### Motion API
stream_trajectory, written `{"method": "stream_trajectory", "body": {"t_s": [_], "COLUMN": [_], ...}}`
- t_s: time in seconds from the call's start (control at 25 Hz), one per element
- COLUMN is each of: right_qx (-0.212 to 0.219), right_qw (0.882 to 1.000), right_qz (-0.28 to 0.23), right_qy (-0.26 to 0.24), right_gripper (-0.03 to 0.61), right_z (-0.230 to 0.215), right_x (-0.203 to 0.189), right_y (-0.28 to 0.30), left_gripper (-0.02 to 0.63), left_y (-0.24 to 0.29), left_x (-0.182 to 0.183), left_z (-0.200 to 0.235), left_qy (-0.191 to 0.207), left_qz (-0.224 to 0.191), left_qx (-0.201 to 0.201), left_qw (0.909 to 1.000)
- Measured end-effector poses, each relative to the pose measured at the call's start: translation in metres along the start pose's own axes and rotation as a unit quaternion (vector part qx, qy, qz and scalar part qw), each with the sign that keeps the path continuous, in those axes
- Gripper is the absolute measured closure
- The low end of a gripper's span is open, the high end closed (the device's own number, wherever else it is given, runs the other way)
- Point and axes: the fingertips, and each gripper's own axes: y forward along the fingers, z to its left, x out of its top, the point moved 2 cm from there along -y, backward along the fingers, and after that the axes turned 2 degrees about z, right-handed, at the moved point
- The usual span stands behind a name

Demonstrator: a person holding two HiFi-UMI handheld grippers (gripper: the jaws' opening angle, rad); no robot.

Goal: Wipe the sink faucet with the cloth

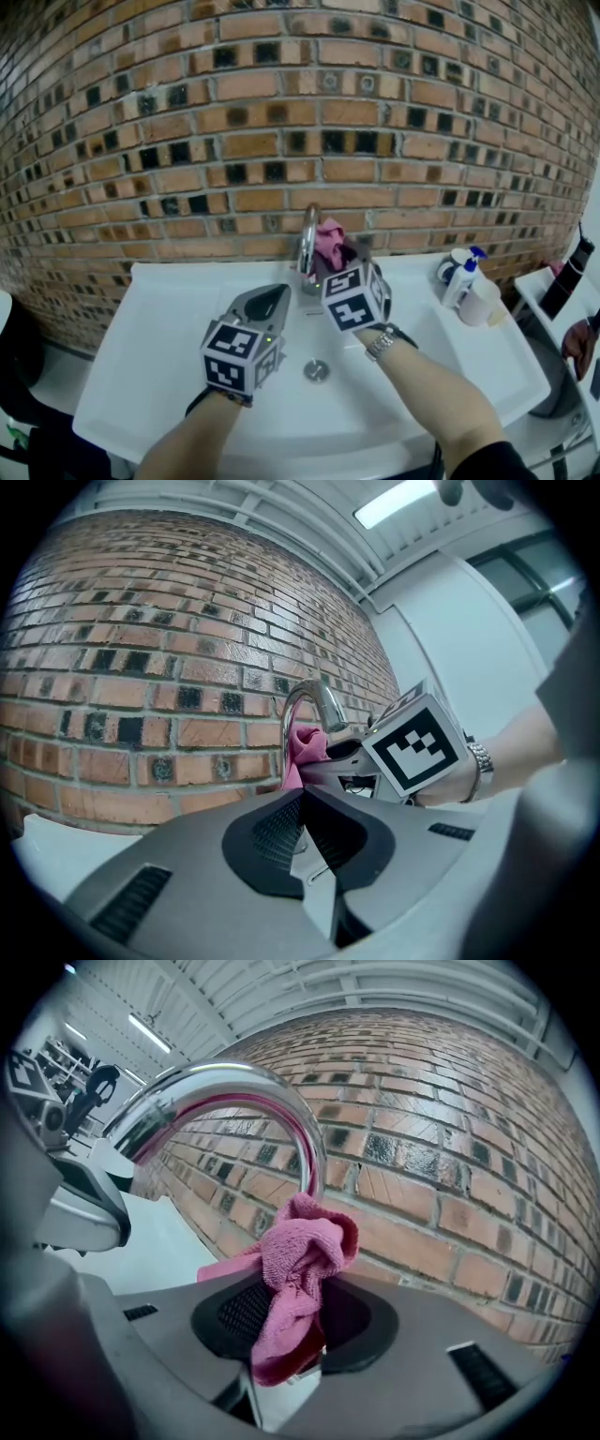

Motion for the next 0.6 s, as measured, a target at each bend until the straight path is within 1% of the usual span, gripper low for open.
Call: {"method": "stream_trajectory", "body": {"t_s": [0.32, 0.6], "right_qx": [0.020, 0.027], "right_qw": [1.000, 0.999], "right_qz": [0.012, 0.023], "right_qy": [-0.007, 0.003], "right_gripper": [0.443, 0.443], "right_z": [0.020, 0.030], "right_x": [-0.017, -0.035], "right_y": [0.000, 0.002], "left_gripper": [0.607, 0.607], "left_y": [0.000, 0.000], "left_x": [-0.001, -0.003], "left_z": [0.000, 0.000], "left_qy": [0.002, 0.005], "left_qz": [0.000, 0.002], "left_qx": [-0.001, 0.001], "left_qw": [1.0000, 1.0000]}}
